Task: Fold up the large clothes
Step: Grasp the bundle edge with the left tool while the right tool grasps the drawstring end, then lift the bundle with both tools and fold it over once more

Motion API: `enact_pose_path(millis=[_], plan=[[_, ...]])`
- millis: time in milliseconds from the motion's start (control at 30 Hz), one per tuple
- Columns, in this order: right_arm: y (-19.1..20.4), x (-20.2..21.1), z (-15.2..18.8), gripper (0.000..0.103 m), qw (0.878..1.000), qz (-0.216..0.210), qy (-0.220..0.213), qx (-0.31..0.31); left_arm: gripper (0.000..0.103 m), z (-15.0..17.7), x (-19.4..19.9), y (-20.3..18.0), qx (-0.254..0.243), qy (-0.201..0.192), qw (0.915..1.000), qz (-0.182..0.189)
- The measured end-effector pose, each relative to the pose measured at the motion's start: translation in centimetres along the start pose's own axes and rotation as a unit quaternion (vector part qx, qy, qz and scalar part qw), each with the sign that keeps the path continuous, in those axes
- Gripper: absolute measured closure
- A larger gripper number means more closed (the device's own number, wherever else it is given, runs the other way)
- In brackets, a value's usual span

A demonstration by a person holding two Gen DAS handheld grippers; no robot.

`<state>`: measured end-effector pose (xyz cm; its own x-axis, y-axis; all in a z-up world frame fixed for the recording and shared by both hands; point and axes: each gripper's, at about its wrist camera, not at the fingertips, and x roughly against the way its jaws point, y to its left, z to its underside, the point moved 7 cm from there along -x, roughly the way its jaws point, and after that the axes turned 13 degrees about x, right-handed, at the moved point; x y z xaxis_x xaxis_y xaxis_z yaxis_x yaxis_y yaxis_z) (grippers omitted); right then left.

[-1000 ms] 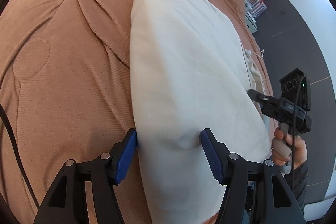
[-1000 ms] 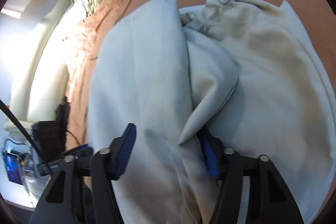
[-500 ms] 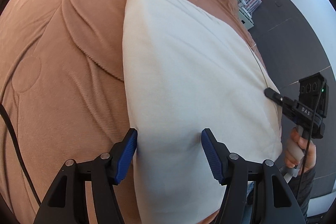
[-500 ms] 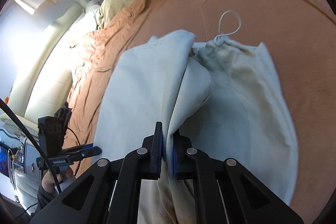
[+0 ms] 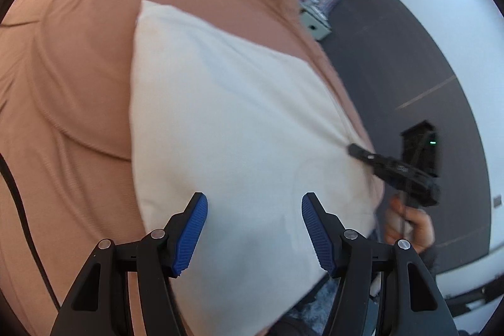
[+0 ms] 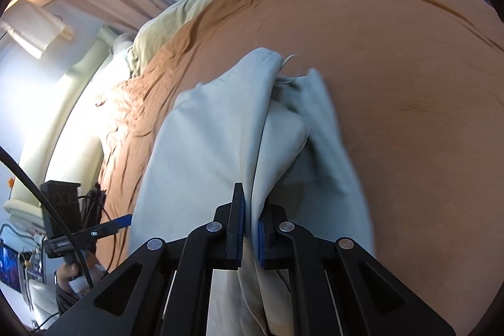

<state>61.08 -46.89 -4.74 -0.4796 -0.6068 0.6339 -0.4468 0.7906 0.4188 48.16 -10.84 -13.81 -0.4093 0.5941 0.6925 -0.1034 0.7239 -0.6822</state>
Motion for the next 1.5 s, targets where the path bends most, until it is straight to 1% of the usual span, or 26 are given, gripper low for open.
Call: enact_pose_path(millis=[100, 200, 300, 333, 367, 400, 433, 467, 500, 600, 667, 767, 833, 867, 933, 1033, 1067, 1100, 1167, 1333, 1500], plan=[[-1.2, -0.2, 1.7, 0.1, 1.0, 0.017, 0.011, -0.024, 0.04, -0.6, -0.5, -0.1, -0.01, -0.011, 0.9995, -0.029], [-1.8, -1.3, 3.4, 0.097, 0.998, 0.024, 0.03, -0.044, 0.04, -1.1, -0.7, 1.4, 0.008, -0.014, 0.9988, -0.047], [-1.3, -1.1, 3.7, 0.095, 0.998, 0.019, 0.029, -0.052, 0.039, -1.5, -1.0, 3.1, 0.025, -0.011, 0.9974, -0.067], [-1.0, -0.8, 3.6, 0.091, 0.998, 0.024, 0.03, -0.05, 0.039, -1.6, -1.1, 3.9, 0.033, -0.009, 0.9968, -0.072], [-1.0, -0.4, 3.2, 0.081, 0.998, 0.036, 0.028, -0.043, 0.039, -1.7, -1.3, 4.0, 0.038, -0.009, 0.9965, -0.074], [-0.7, 0.1, 2.8, 0.06, 0.998, 0.048, 0.022, -0.034, 0.038, -1.6, -1.3, 4.5, 0.042, -0.009, 0.9962, -0.076], [-0.9, 0.9, 2.6, 0.045, 0.998, 0.057, 0.015, -0.026, 0.036, -1.7, -1.3, 5.0, 0.047, -0.009, 0.9958, -0.078], [-0.9, 1.6, 2.3, 0.021, 0.998, 0.062, 0.008, -0.022, 0.035, -1.5, -1.2, 5.2, 0.049, -0.009, 0.9956, -0.079], [-0.8, 2.0, 2.2, 0.019, 0.998, 0.063, 0.003, -0.021, 0.034, -1.7, -1.4, 5.4, 0.053, -0.009, 0.9955, -0.079], [-0.9, 1.7, 2.5, 0.019, 0.998, 0.059, 0.01, -0.027, 0.032, -2.3, -2.0, 5.5, 0.059, -0.008, 0.9953, -0.076], [-1.7, 1.2, 2.7, 0.019, 0.998, 0.041, 0.019, -0.038, 0.032, -2.8, -2.5, 5.3, 0.06, -0.008, 0.9952, -0.077], [-2.6, -0.2, 3.1, 0.019, 0.998, -0.005, 0.025, -0.057, 0.032, -3.1, -3.1, 5.2, 0.059, -0.004, 0.9952, -0.078], [-3.0, -1.1, 3.5, 0.019, 0.997, -0.017, 0.033, -0.073, 0.032, -3.2, -3.6, 4.9, 0.056, -0.001, 0.9953, -0.079], [-3.1, -1.6, 3.7, 0.019, 0.996, -0.024, 0.037, -0.078, 0.032, -2.7, -3.1, 5.2, 0.054, 0.0, 0.9954, -0.08], [-3.2, -2.7, 3.7, 0.019, 0.995, -0.04, 0.048, -0.079, 0.032, -2.8, -3.3, 5.2, 0.051, 0.002, 0.9954, -0.081], [-4.1, -4.4, 2.5, 0.02, 0.994, -0.049, 0.062, -0.08, 0.032, -3.0, -3.3, 5.6, 0.051, 0.003, 0.9955, -0.08], [-4.3, -4.9, 2.1, 0.025, 0.993, -0.048, 0.064, -0.087, 0.032, -3.3, -3.5, 5.6, 0.052, 0.004, 0.9954, -0.08], [-4.6, -5.3, 1.6, 0.028, 0.993, -0.056, 0.065, -0.087, 0.032, -3.5, -3.8, 5.7, 0.052, 0.005, 0.9954, -0.08], [-5.6, -6.0, 0.3, 0.038, 0.991, -0.076, 0.063, -0.088, 0.032, -3.9, -4.0, 6.0, 0.051, 0.005, 0.9953, -0.082], [-7.1, -7.9, -1.2, 0.038, 0.988, -0.104, 0.081, -0.074, 0.032, -4.8, -4.4, 6.7, 0.052, 0.0, 0.9951, -0.084], [-7.8, -9.5, -2.3, 0.038, 0.988, -0.111, 0.098, -0.052, 0.032, -5.5, -5.1, 7.4, 0.059, -0.008, 0.9945, -0.086]])
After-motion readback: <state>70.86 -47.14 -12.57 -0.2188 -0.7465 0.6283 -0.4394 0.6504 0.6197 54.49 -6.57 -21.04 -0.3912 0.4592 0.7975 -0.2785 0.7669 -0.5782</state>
